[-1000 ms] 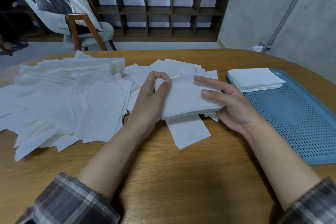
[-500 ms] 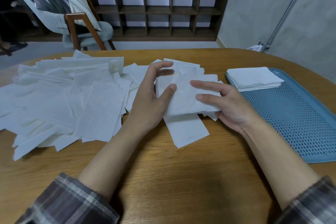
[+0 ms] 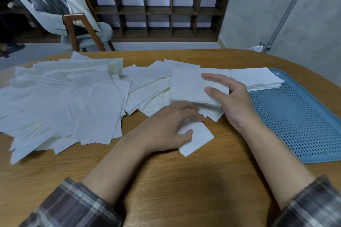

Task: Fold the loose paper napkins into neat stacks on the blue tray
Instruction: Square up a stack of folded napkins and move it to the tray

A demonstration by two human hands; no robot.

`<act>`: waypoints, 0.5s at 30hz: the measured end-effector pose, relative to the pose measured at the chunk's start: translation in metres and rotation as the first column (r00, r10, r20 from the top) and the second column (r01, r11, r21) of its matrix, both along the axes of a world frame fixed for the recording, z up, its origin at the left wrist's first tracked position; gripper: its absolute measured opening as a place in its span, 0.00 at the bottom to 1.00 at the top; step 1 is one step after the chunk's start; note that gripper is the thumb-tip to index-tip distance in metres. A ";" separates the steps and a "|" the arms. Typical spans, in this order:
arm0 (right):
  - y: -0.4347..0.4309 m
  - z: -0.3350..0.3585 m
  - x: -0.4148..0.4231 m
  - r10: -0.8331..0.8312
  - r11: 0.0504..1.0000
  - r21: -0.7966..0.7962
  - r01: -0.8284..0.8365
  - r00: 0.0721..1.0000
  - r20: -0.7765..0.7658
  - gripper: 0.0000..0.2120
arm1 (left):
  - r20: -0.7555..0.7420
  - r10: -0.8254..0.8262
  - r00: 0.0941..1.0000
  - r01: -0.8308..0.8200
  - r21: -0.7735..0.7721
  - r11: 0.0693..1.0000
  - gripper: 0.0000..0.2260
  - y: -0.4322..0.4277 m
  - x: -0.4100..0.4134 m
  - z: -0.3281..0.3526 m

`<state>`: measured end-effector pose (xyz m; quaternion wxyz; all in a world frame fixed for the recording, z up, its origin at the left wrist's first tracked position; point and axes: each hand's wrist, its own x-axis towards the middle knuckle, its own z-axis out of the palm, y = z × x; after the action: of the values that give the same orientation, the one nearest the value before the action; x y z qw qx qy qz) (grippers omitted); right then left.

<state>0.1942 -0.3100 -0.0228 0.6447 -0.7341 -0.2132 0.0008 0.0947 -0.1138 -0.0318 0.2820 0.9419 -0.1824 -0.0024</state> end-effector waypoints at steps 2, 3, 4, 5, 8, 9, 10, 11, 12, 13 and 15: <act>0.001 0.000 0.000 0.000 1.000 -0.008 0.000 1.000 0.015 0.15 | -0.033 -0.016 0.999 0.017 0.016 1.000 0.15 -0.004 -0.002 0.001; 0.001 -0.001 0.000 0.006 1.000 -0.012 -0.006 1.000 0.019 0.15 | -0.033 -0.019 0.999 0.019 0.025 0.999 0.15 -0.006 -0.003 0.002; 0.001 -0.001 0.000 0.014 1.000 -0.014 -0.013 1.000 0.021 0.15 | -0.030 -0.013 0.999 0.014 0.031 0.999 0.15 -0.008 -0.004 0.003; 0.002 -0.002 -0.001 0.021 1.000 -0.017 -0.020 0.999 0.025 0.15 | -0.026 -0.001 1.000 0.002 0.042 0.999 0.15 -0.009 -0.005 0.004; 0.001 -0.001 -0.001 0.028 0.999 -0.025 -0.027 0.999 0.032 0.15 | 0.040 0.035 0.999 -0.039 0.120 0.992 0.18 -0.005 -0.003 0.006; 0.001 -0.001 -0.001 0.027 0.999 -0.027 -0.027 0.999 0.032 0.15 | 0.065 0.042 0.997 -0.050 0.122 0.991 0.16 -0.004 -0.002 0.006; 0.001 -0.001 -0.001 0.027 0.999 -0.030 -0.026 0.999 0.029 0.15 | 0.080 0.048 0.996 -0.056 0.100 0.993 0.13 -0.004 -0.002 0.006; 0.001 -0.001 -0.002 0.029 0.999 -0.035 -0.028 0.999 0.026 0.15 | 0.083 0.054 0.995 -0.060 0.065 0.996 0.09 -0.003 -0.002 0.007; 0.002 -0.001 -0.002 0.029 0.999 -0.039 -0.028 0.999 0.023 0.15 | 0.082 0.060 0.995 -0.063 0.029 0.998 0.06 -0.003 -0.002 0.006; 0.002 -0.002 -0.002 0.029 0.999 -0.040 -0.029 0.999 0.022 0.15 | 0.078 0.063 0.995 -0.063 0.005 0.998 0.03 -0.003 -0.001 0.006; 0.002 -0.003 -0.001 0.034 0.999 -0.039 -0.033 0.999 0.019 0.15 | 0.073 0.063 0.995 -0.061 -0.022 0.998 0.02 -0.002 -0.001 0.005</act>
<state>0.1934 -0.3080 -0.0258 0.6280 -0.7429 -0.2315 0.0085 0.0942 -0.1161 -0.0270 0.2842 0.9438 -0.1633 0.0427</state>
